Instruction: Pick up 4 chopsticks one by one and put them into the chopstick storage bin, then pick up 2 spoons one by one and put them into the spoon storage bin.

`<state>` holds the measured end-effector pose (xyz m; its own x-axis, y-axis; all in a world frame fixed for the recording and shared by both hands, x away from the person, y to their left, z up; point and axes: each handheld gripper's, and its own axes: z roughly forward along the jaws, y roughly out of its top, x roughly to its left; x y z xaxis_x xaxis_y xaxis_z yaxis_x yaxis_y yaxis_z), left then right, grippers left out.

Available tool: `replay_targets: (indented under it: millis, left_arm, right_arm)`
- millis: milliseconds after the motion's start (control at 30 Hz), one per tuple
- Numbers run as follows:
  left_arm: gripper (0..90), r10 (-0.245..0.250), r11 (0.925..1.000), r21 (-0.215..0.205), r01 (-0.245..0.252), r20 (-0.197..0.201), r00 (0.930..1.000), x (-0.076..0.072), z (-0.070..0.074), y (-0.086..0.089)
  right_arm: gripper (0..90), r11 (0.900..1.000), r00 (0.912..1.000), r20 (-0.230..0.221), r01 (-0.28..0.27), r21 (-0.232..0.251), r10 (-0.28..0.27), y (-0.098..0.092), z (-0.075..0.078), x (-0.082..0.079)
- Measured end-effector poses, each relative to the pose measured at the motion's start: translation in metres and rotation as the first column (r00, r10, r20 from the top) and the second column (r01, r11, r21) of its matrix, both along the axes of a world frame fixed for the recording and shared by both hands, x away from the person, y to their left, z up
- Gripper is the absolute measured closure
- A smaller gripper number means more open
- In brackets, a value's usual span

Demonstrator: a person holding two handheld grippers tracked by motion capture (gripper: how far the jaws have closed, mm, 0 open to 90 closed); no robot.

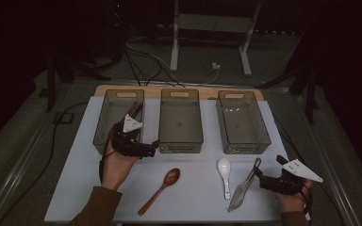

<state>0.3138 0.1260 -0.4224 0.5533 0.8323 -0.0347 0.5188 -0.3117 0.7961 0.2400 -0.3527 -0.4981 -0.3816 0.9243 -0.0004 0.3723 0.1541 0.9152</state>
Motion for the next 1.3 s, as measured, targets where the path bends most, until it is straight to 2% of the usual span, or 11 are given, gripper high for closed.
replay_targets:
  millis: [367, 667, 1300]
  left_arm:
    - [0.7, -0.024, 0.9996, 0.011, 0.024, -0.009, 0.9997, -0.011, -0.008, -0.011]
    - [0.7, -0.046, 0.9988, -0.017, 0.046, -0.01, 0.9989, -0.021, -0.016, -0.018]
    - [0.7, -0.064, 0.9976, -0.032, 0.061, -0.069, 0.9956, -0.043, -0.046, -0.028]
  right_arm:
    - [0.0, 1.0, 1.0, 0.0, 0.001, 0.002, -0.001, 0.0, 0.0, 0.0]
    - [0.0, 1.0, 1.0, 0.0, 0.001, 0.001, -0.001, 0.0, 0.0, 0.0]
    - [0.0, 1.0, 1.0, -0.001, 0.002, 0.0, -0.002, 0.0, 0.0, 0.0]
